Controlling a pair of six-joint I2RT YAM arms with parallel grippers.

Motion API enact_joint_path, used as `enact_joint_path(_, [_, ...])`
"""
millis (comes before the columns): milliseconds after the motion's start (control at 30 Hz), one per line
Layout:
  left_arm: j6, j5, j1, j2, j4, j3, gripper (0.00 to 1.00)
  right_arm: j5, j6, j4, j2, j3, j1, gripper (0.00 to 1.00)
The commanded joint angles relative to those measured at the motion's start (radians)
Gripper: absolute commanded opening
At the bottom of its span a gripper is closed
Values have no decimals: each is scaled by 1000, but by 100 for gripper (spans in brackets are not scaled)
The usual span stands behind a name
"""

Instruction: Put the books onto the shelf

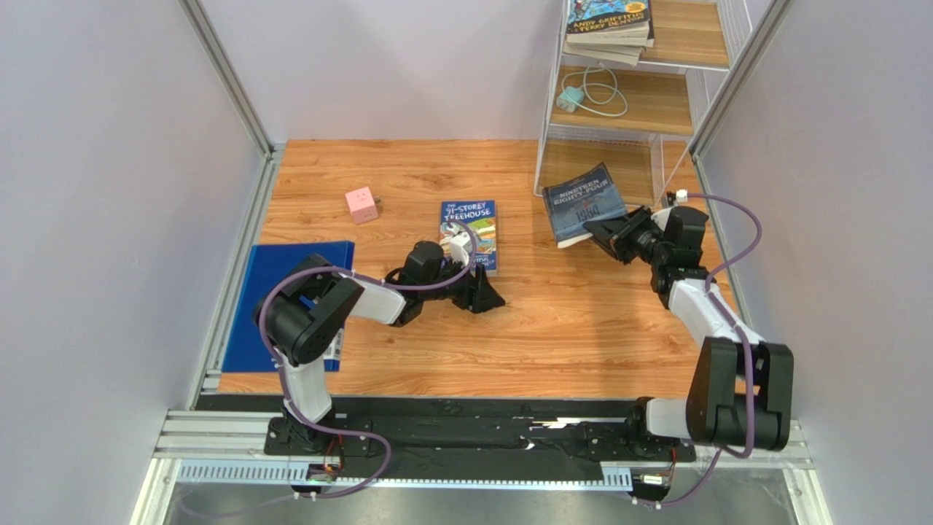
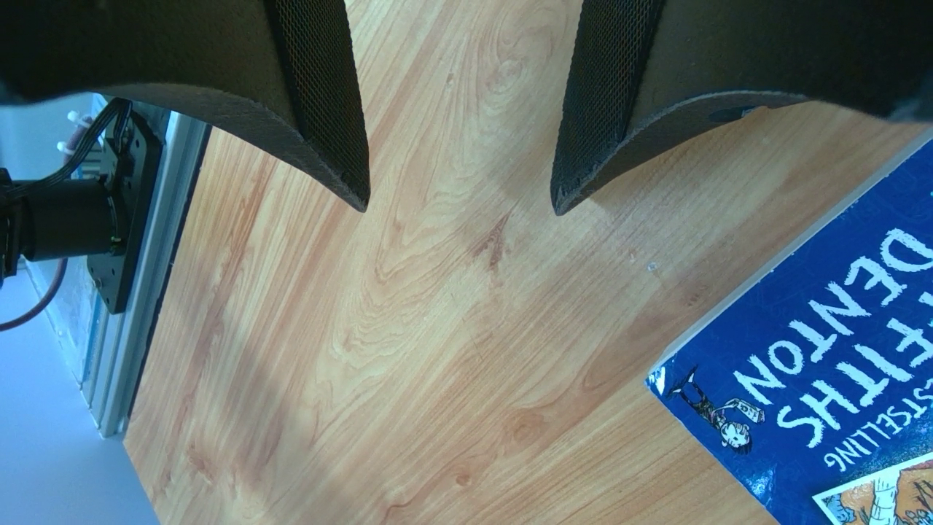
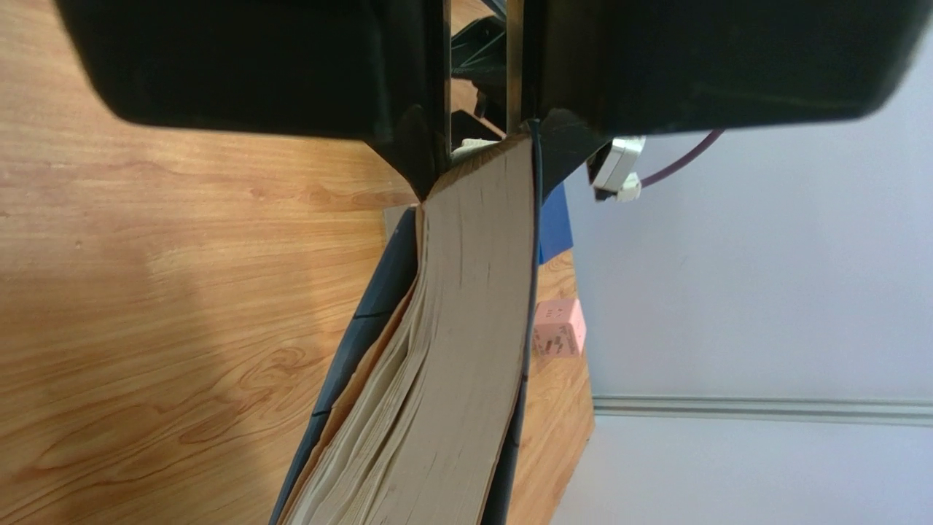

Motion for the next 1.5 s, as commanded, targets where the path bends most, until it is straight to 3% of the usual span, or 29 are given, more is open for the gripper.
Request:
enact_joint_path(0, [10, 12, -1, 6, 57, 1, 67, 20, -3, 231, 79, 111, 2, 0])
enact_joint_path(433, [5, 30, -1, 23, 61, 11, 66, 64, 0, 279, 234, 247, 22, 0])
enact_joint_path(767, [1, 35, -1, 40, 71, 18, 66, 77, 46, 443, 465, 263, 46, 0])
enact_joint_path(1033, [8, 35, -3, 41, 61, 27, 66, 115, 75, 444, 626, 364, 85, 0])
enact_joint_path(1233, [8, 35, -1, 44, 74, 22, 66, 176, 110, 444, 663, 378, 94, 0])
enact_joint_path(1467, [5, 50, -1, 67, 77, 41, 66, 233, 106, 498, 594, 261, 92, 0])
